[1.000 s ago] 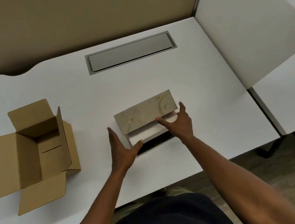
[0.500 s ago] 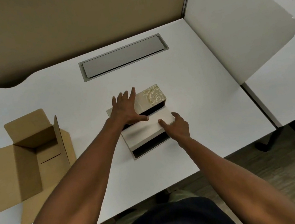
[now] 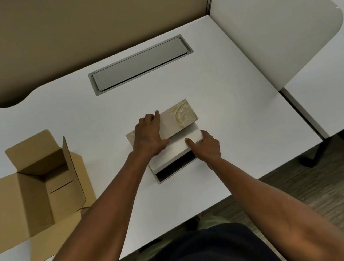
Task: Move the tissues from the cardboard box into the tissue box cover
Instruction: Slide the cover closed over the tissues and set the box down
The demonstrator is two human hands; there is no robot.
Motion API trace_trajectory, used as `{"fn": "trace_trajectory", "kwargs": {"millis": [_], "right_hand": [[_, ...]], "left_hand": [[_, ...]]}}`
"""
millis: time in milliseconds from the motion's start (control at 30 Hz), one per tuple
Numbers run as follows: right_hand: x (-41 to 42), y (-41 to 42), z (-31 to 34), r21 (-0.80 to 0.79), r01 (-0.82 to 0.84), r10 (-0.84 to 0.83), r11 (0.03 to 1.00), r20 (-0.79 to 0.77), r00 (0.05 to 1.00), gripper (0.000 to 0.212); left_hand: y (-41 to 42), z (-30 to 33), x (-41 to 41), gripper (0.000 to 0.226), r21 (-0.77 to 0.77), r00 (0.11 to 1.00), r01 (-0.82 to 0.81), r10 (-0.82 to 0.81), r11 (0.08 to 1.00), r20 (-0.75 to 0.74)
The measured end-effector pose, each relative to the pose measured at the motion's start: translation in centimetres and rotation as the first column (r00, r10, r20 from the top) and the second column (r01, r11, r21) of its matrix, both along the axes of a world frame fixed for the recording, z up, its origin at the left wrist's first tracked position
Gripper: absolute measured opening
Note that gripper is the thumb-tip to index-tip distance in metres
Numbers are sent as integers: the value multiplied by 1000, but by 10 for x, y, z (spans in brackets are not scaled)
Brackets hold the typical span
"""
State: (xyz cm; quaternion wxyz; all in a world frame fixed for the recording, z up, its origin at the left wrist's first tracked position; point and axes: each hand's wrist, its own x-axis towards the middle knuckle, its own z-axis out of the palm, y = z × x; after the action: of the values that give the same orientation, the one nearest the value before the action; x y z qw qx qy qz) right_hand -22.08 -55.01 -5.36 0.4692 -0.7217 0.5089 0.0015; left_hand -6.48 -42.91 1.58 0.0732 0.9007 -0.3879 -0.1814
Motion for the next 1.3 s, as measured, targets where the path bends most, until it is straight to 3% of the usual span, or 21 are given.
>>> {"fn": "trace_trajectory", "kwargs": {"millis": [333,667,767,867,1133,1300], "right_hand": [[-1,0,4,-7,-5,5,1000,3,1000,60],[-10,-2,-5,63,35,-43,997,132,990,58],[-15,-6,-5,165,42,-72,985,184,980,62],[-23,-12,-7,278,32,-91,960,202,975,65],[-28,-15,-7,205,19,-57,979,179,982,58],[-31,-15,-4,200,-8,-25,980,162,987,54]], "left_hand": [[21,-12,-45,112,-73,988,67,-56,995,146],[35,-22,-67,130,53,977,-14,3,998,212],[39,-24,-67,134,71,964,-6,-14,997,267],[40,-26,-68,132,63,951,2,-21,998,307],[36,-24,-75,126,129,950,-27,-15,991,311],[38,-24,-83,107,155,952,-42,-8,987,307]]}}
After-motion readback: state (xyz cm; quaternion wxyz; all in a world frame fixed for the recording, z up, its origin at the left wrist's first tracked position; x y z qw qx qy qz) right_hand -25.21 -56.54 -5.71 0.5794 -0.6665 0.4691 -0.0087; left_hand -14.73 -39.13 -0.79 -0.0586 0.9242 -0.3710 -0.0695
